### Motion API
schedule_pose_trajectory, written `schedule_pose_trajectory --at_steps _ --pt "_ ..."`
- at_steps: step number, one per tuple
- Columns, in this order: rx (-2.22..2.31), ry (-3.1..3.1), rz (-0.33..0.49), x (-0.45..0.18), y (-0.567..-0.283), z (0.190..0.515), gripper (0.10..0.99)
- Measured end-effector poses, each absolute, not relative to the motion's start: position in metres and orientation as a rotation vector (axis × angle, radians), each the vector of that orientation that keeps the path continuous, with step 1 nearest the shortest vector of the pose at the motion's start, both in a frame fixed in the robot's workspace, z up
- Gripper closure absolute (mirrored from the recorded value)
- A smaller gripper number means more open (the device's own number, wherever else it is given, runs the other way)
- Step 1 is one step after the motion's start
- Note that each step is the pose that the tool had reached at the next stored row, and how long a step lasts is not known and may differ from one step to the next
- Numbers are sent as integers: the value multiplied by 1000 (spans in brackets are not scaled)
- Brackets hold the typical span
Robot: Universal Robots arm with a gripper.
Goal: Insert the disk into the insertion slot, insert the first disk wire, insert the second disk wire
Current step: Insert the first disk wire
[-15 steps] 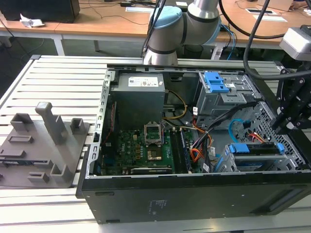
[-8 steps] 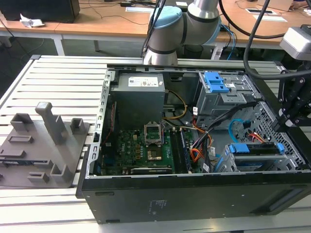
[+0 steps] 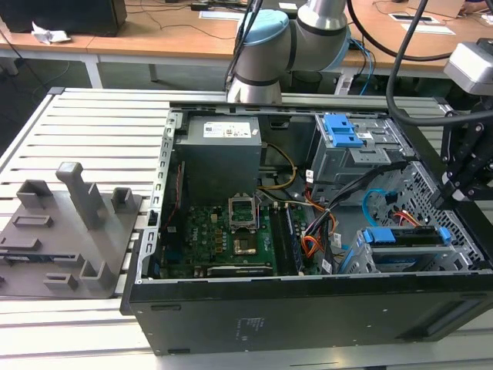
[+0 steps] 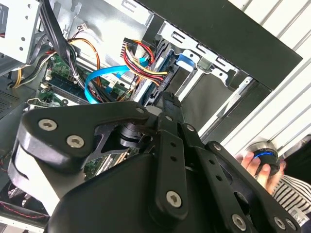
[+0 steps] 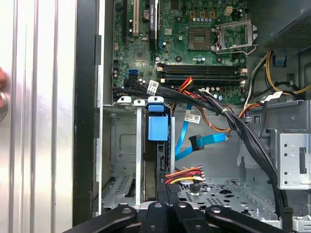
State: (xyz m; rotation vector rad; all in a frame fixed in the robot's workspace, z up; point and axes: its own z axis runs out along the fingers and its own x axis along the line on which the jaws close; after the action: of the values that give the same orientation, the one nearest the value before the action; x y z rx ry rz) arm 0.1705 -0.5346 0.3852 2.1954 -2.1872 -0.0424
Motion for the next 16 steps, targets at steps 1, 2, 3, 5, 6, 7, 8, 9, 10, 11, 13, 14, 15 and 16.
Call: schedule_pose_trajectory --at_steps 1,2,3,5,6,7,8,9,10,11,13,14,15,16 --pt "2195 -2187 -42 170 -535 385 980" --pt "2195 -2187 -42 170 -535 385 980" --pt "2196 -2187 -42 170 -535 385 980" --pt "2195 -2187 -42 170 -535 386 980" --pt "2195 -2187 -42 169 -535 385 980" --pt "2195 -2187 -42 168 -535 385 980" --pt "2195 -2187 -42 167 -535 385 980" --pt "2195 -2187 -42 167 -535 385 980" --pt "2195 -2187 -42 164 -535 385 980" --pt "2195 -2187 -42 159 -535 385 980" --pt "2195 -2187 -42 155 -535 385 980" --pt "2195 -2187 -42 154 -535 385 980" --pt "2195 -2187 -43 152 -535 385 980" --pt "2195 -2187 -42 151 -535 385 980"
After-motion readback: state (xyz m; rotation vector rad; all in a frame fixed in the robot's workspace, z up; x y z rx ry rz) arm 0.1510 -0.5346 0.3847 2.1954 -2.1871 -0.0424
